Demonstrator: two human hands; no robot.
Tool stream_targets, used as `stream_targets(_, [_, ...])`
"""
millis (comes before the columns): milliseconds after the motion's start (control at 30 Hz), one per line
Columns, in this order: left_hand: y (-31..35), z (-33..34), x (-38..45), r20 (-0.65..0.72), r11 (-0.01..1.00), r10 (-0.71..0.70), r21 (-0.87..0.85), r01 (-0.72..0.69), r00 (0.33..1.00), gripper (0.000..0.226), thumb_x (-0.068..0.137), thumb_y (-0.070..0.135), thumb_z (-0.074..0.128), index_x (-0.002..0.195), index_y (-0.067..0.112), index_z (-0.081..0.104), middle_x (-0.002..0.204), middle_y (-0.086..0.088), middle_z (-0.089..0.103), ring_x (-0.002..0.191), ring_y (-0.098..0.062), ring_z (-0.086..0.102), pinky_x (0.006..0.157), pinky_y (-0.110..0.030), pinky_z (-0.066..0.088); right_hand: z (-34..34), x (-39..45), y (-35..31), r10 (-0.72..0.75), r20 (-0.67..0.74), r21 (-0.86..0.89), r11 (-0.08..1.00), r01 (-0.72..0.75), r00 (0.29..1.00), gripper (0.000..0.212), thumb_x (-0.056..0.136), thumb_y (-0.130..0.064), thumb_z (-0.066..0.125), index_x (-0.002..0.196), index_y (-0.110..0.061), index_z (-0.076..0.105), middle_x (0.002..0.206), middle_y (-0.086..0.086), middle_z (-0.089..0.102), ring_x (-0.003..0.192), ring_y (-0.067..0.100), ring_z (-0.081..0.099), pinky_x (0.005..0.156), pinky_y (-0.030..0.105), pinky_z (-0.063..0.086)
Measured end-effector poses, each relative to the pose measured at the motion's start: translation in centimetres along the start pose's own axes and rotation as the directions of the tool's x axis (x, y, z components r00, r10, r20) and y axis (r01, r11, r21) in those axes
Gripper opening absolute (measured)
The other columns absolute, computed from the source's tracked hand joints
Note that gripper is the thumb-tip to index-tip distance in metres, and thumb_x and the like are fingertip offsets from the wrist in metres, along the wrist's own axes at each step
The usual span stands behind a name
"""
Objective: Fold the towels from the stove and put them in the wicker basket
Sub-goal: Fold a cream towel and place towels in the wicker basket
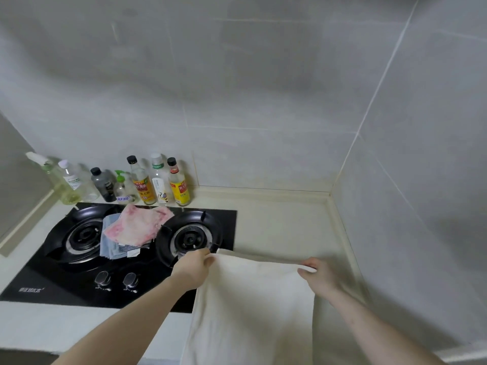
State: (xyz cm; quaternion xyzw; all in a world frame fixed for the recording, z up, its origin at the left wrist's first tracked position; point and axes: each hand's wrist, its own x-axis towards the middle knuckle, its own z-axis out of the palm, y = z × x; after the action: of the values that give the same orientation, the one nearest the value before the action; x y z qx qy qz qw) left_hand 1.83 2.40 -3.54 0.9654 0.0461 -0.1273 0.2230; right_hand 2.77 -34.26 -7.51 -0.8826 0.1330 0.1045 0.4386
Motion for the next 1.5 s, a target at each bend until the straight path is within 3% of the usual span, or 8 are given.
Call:
stream_targets(133, [0.9,0.6,1.6,0.035,0.999,-0.002,0.045,0.001,0.999,0.033,0.108,0.042,0.035,0.085,0.022,0.049,0.080,0.003,0.059,0.074,-0.023,0.057,0.062,-0.035,0.040,0.6,1.7,0.6,0.020,-0.007,-0.021,1.000,-0.020,1.000,0.013,0.086,-0.014,0.076,0.083,-0.024,0.069,0.090,0.001,0.074,0.088,0.023,0.069,0.075,0.029,0.050])
stream_targets(267, [1.3,1.2,3.6,0.058,0.998,-0.010,0.065,0.007,0.998,0.032,0.107,0.041,0.035,0.096,0.018,0.053,0.088,-0.001,0.062,0.086,-0.028,0.061,0.068,-0.038,0.045,1.1,3.3,1.1,0.055,0.000,-0.056,0.997,-0.055,0.998,0.011,0.091,-0.017,0.071,0.102,-0.015,0.070,0.100,0.000,0.069,0.098,0.023,0.065,0.081,0.028,0.047])
stream_targets(500, [1.2,2.3,6.7,0.113,0.993,-0.014,0.118,0.000,0.993,0.020,0.106,0.030,0.040,0.095,0.017,0.051,0.095,0.001,0.056,0.087,-0.025,0.055,0.072,-0.036,0.041,2.9,5.4,2.0,0.101,-0.014,-0.122,0.987,-0.102,0.995,0.008,0.095,-0.017,0.065,0.093,-0.021,0.059,0.094,0.001,0.065,0.088,0.021,0.059,0.073,0.024,0.038])
stream_targets(667, [0.9,2.9,8.8,0.157,0.991,-0.019,0.132,-0.002,0.987,0.014,0.104,0.027,0.042,0.093,0.020,0.047,0.110,-0.003,0.050,0.100,-0.030,0.058,0.083,-0.040,0.046,4.0,7.1,2.7,0.140,-0.024,-0.135,0.981,-0.142,0.990,0.008,0.094,-0.015,0.065,0.092,-0.021,0.060,0.098,0.009,0.071,0.089,0.023,0.063,0.071,0.025,0.038])
stream_targets(900, [0.7,3.9,10.8,0.159,0.981,-0.011,0.192,-0.020,0.987,0.020,0.104,0.026,0.041,0.109,0.014,0.056,0.122,-0.005,0.053,0.110,-0.033,0.059,0.087,-0.042,0.048,4.7,8.6,2.7,0.144,0.006,-0.205,0.969,-0.140,0.990,0.009,0.099,-0.012,0.058,0.094,-0.018,0.053,0.094,0.004,0.061,0.090,0.022,0.058,0.072,0.025,0.036])
stream_targets(1200, [1.0,4.4,11.8,0.096,0.971,0.009,0.237,-0.032,0.995,0.015,0.102,0.029,0.048,0.103,0.016,0.057,0.113,-0.001,0.054,0.102,-0.030,0.061,0.081,-0.040,0.050,6.2,10.7,3.9,0.170,0.004,-0.228,0.960,-0.164,0.985,0.007,0.098,-0.014,0.057,0.092,-0.018,0.057,0.099,0.009,0.068,0.097,0.027,0.065,0.077,0.029,0.045])
stream_targets(1367, [1.3,4.4,11.5,0.027,0.971,-0.014,0.237,0.007,1.000,0.002,0.095,0.022,0.052,0.097,0.022,0.054,0.104,0.004,0.057,0.093,-0.023,0.059,0.078,-0.037,0.051,6.5,11.2,3.9,0.184,-0.016,-0.271,0.945,-0.182,0.983,0.009,0.097,-0.017,0.059,0.089,-0.021,0.059,0.106,0.010,0.072,0.098,0.027,0.066,0.079,0.029,0.048])
stream_targets(1500, [1.9,4.8,11.2,-0.038,0.924,0.046,0.382,-0.028,0.998,0.032,0.087,0.006,0.059,0.112,0.021,0.047,0.118,0.002,0.053,0.111,-0.023,0.051,0.088,-0.034,0.045,6.8,11.3,4.0,0.174,-0.041,-0.341,0.923,-0.178,0.984,0.004,0.094,-0.022,0.062,0.091,-0.024,0.062,0.110,0.008,0.070,0.101,0.027,0.066,0.085,0.032,0.052])
